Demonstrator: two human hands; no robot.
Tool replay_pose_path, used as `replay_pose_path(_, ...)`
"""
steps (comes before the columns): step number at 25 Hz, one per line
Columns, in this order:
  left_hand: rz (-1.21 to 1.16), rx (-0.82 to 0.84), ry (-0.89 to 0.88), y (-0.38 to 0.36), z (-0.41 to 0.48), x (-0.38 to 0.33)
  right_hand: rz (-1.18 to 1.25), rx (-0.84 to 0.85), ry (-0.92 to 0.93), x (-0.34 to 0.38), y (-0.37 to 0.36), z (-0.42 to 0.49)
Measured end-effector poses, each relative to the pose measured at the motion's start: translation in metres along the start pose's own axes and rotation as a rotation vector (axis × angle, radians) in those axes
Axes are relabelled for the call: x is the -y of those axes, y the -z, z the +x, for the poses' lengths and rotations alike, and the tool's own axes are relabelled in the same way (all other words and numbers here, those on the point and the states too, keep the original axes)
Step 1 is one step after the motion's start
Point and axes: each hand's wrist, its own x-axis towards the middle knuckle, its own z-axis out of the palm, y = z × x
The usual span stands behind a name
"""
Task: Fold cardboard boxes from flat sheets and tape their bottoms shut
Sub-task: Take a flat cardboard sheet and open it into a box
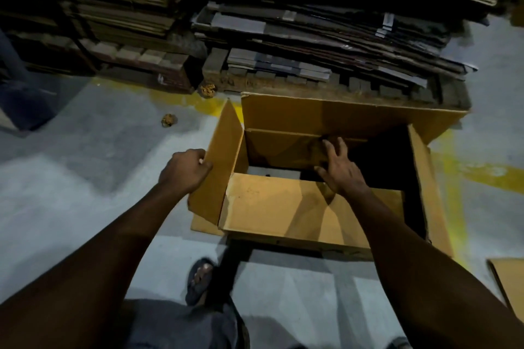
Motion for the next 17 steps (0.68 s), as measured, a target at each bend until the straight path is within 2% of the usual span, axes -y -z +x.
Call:
replay_pose_path(4, 0.110, 0.124, -0.093, -0.004, -0.007, -0.028, 0.037, -0.211, 0.013, -0.002, 0.013, -0.004)
replay_pose_path(6, 0.146, 0.134, -0.148, -0.008, -0.010, -0.037, 0.014, -0.239, 0.018, -0.002, 0.025, 0.002)
replay_pose_path(9, 0.123, 0.148, -0.225, -0.016, -0.010, -0.042, -0.091, -0.123, 0.031, -0.003, 0.029, 0.006)
replay_pose_path(13, 0.133, 0.177, -0.264, -0.020, -0.010, -0.045, -0.224, 0.165, 0.009, -0.013, -0.001, -0.001)
replay_pose_path(15, 0.058, 0.218, -0.227, -0.020, -0.012, -0.046, -0.283, 0.282, -0.006, -0.018, -0.013, -0.007)
replay_pose_path(17, -0.057, 0.262, -0.165, -0.017, -0.013, -0.048, -0.258, 0.277, 0.009, -0.021, -0.016, -0.015)
